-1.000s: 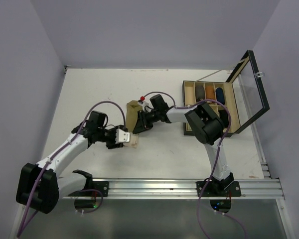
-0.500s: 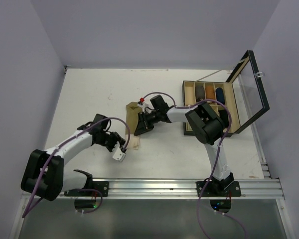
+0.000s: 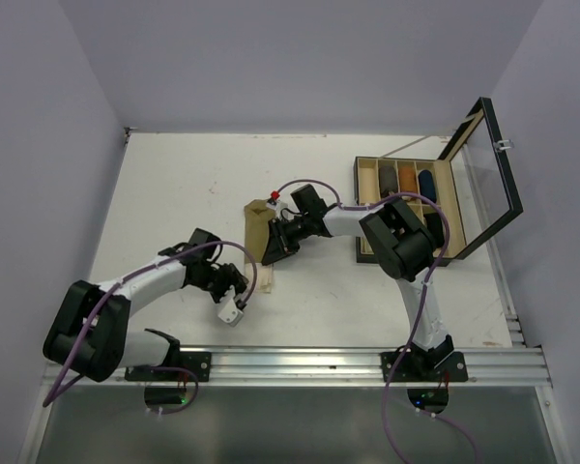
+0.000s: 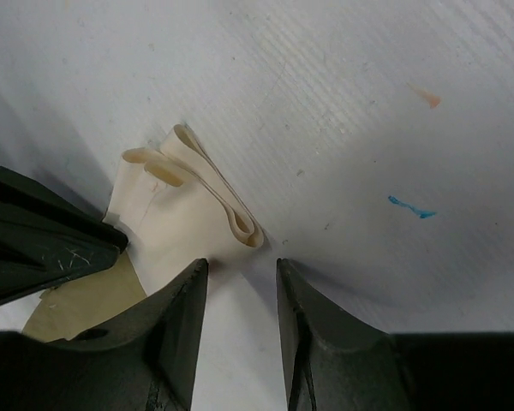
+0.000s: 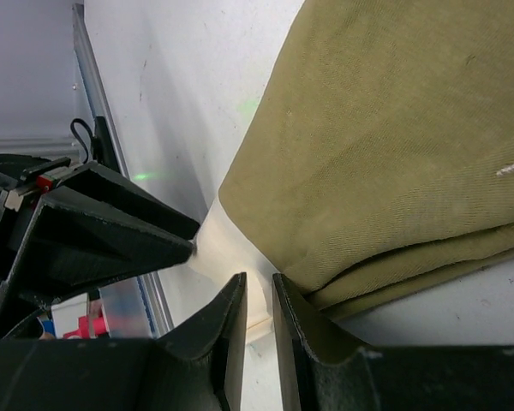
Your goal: Roll the underwear
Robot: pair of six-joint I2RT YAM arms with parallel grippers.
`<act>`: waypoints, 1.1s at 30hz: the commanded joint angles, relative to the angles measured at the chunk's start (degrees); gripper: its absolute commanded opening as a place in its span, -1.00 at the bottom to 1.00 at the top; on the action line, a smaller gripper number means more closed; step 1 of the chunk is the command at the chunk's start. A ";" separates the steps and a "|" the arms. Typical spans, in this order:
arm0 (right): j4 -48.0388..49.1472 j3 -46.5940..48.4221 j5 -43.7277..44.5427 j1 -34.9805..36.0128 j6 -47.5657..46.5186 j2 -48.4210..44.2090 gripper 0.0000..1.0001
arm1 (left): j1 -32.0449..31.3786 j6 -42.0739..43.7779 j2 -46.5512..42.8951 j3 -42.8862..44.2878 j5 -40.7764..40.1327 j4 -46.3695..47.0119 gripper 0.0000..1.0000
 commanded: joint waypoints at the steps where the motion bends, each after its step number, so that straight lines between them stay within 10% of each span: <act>1: -6.03 -1.27 5.16 0.03 -2.77 2.81 -0.53 | -1.81 8.12 0.72 -1.18 1.75 3.99 -0.16; 10: -5.67 -1.62 4.90 -0.41 -2.06 3.51 -0.54 | -4.28 6.89 1.86 -1.98 1.22 4.79 -0.36; 19: -6.03 -1.45 4.46 -0.76 -2.68 3.69 -0.56 | -4.45 5.67 1.25 -2.68 0.87 3.12 -1.00; 33: -11.03 -2.15 3.06 -0.76 -8.47 1.85 -0.66 | -2.96 -15.79 0.27 8.91 8.51 1.36 -1.00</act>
